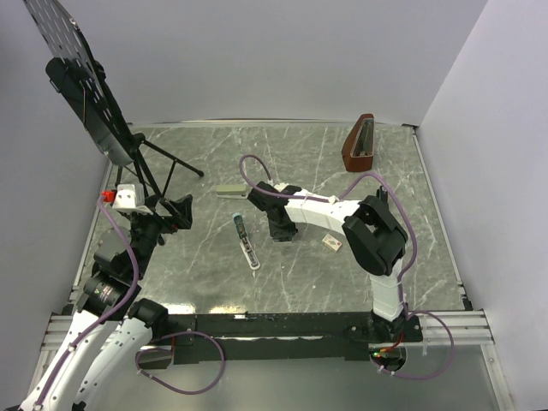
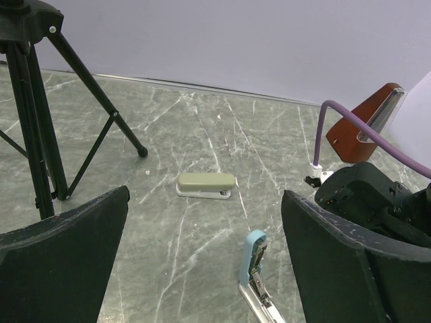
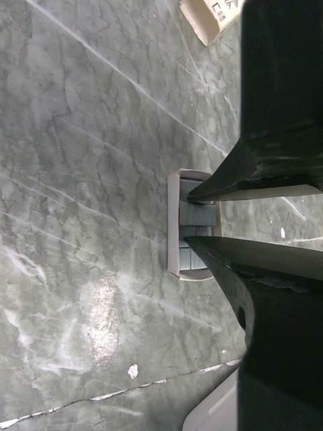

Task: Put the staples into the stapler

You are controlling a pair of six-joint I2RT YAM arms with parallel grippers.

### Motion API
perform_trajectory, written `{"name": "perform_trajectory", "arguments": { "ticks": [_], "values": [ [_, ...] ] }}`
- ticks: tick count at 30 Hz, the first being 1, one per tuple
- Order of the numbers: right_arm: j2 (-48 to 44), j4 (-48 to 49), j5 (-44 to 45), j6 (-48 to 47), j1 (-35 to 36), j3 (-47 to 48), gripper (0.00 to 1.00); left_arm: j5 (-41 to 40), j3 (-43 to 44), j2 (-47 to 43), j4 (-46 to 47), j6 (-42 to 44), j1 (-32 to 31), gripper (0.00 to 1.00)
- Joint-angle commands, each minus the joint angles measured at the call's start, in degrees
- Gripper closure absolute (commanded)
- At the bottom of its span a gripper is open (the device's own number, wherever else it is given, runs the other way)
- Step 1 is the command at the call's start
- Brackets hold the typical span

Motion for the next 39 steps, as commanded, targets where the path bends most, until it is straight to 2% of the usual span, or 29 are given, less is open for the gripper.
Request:
{"name": "perform_trajectory", "arguments": {
  "ticks": [1, 6, 7, 13, 28, 39],
  "values": [
    [1.6, -1.4, 0.3, 0.8, 0.5, 1.6, 0.67, 0.7, -0.3, 0.0, 2.2, 0.1, -0.2, 0.0],
    [1.3, -1.7, 1.4, 1.2, 0.3, 1.2, 0.75, 0.8, -0.3, 0.1, 2.2, 0.1, -0.2, 0.01],
    [1.2, -1.8, 1.4, 1.2, 0.4, 1.2, 0.8, 0.8, -0.3, 0.1, 2.2, 0.1, -0.2, 0.01],
    [-1.3, -1.7, 2.2, 1.3, 0.5, 0.8, 0.84, 0.7, -0.3, 0.2, 2.1, 0.1, -0.2, 0.01],
    [-10.6, -2.0, 0.5, -3.3, 1.5, -0.4, 0.83, 0.7, -0.3, 0.6, 2.1, 0.2, -0.1, 0.01],
    [-14.4, -1.4, -2.0, -6.8, 8.3, -8.3, 0.83, 0.7, -0.3, 1.0, 2.1, 0.2, 0.0, 0.01]
  ]
}}
